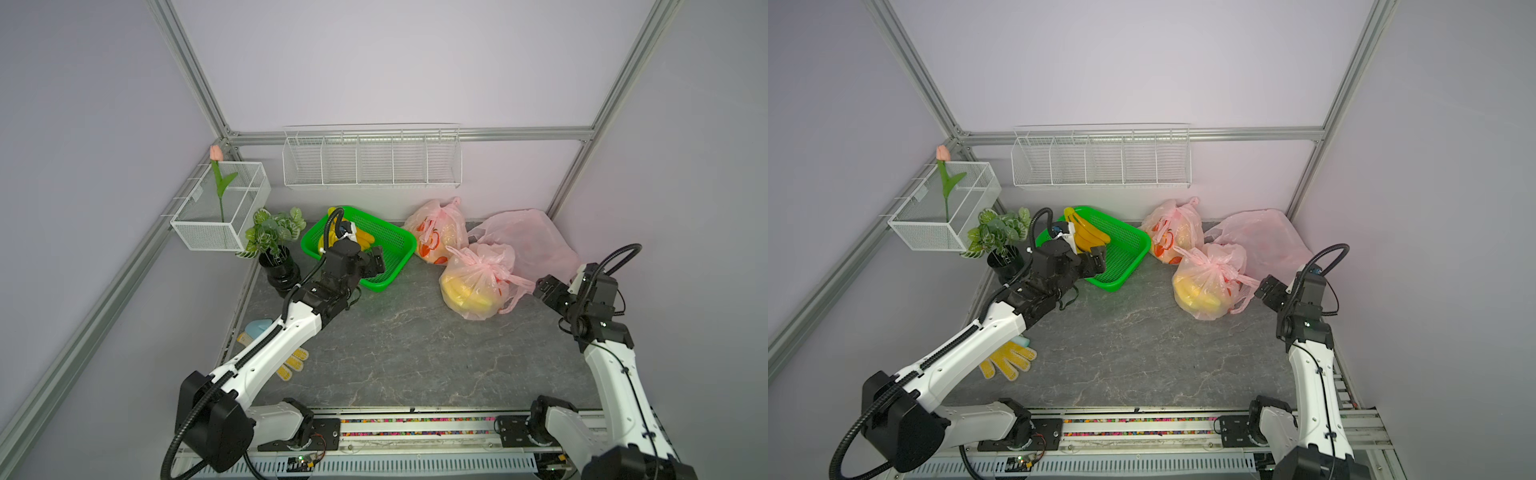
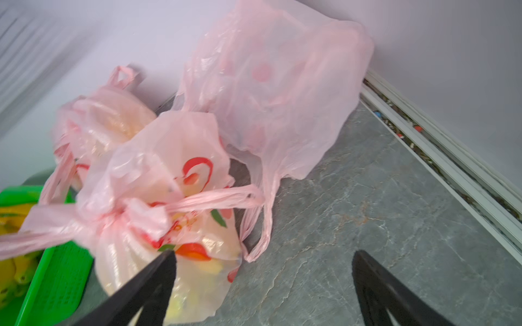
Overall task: Place the banana into a plastic bag & tie a knot
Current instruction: Pick up the plastic bag from the corner of the board.
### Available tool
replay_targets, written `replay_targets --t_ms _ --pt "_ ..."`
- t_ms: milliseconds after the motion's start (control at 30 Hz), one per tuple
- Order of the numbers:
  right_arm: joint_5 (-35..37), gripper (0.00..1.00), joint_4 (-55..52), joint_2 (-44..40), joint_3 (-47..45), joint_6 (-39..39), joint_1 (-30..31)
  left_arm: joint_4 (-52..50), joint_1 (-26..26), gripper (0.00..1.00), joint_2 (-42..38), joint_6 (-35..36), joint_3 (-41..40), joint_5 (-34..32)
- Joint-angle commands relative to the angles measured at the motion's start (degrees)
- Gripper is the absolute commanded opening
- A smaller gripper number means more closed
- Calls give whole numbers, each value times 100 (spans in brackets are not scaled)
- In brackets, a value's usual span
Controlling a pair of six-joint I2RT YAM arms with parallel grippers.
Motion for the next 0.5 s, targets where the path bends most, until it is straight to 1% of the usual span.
replay_targets --t_ms 0,67,100,167,233,367,467 --pt "-341 98 628 687 -174 444 -197 356 127 92 -376 -493 -874 -218" --pt "-460 97 930 1221 -112 531 -246 722 146 92 -584 -557 -1334 -25" --pt "-509 96 1094 1467 -73 567 -257 1034 155 92 -642 -509 -1576 174" --pt "-583 94 1496 1829 -35 589 -256 1718 153 91 -642 -345 -2007 616" --pt "-528 95 1825 2152 -18 732 -258 2046 155 91 -537 -294 -2232 791" --pt "-563 94 2183 2854 151 943 -248 2321 155 92 -465 -329 -2535 670" --pt "-478 87 2337 3390 338 1136 -172 2396 155 92 -469 -264 -2636 465"
